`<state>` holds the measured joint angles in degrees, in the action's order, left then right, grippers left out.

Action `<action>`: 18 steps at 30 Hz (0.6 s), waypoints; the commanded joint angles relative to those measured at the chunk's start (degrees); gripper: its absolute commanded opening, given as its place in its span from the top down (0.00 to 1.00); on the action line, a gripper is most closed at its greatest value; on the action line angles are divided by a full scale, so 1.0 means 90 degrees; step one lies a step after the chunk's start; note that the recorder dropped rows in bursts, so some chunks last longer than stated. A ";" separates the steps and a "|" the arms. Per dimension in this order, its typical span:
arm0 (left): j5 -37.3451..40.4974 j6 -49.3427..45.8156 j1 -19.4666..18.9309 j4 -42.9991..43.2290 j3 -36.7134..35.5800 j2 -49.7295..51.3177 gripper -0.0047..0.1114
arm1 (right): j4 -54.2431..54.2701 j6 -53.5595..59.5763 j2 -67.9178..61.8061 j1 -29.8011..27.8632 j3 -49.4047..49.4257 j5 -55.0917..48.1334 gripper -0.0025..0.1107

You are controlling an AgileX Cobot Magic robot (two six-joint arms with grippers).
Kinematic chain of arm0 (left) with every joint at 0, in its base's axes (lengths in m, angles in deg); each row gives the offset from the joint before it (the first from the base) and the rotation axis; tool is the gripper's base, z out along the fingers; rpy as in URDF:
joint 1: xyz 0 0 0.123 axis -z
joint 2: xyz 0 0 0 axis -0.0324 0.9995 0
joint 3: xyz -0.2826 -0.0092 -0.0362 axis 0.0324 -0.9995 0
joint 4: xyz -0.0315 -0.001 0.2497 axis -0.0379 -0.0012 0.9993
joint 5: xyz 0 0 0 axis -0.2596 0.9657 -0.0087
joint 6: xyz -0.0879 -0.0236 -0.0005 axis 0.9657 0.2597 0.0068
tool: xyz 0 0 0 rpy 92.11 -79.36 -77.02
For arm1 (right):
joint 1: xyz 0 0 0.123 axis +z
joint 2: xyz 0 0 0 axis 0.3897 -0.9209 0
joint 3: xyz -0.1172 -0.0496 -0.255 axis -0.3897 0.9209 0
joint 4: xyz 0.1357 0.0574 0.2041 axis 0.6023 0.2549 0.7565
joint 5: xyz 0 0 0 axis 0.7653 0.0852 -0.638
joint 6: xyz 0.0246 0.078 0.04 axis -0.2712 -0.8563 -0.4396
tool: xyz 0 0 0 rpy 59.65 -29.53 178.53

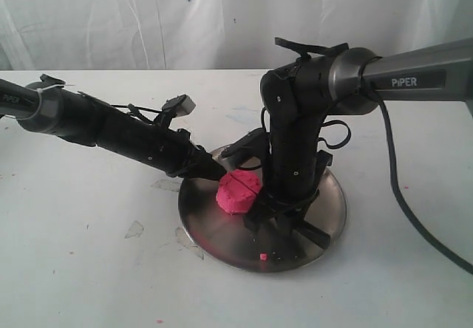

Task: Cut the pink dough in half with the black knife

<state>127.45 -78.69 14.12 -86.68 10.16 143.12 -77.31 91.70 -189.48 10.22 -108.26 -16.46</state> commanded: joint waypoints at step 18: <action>-0.0194 0.0184 0.0044 0.0648 0.0198 -0.0376 0.96 | 0.0000 0.0054 -0.0131 -0.0005 0.0072 -0.0345 0.98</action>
<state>125.58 -78.43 14.16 -82.94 11.37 142.05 -77.31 91.59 -190.60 10.22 -108.02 -18.58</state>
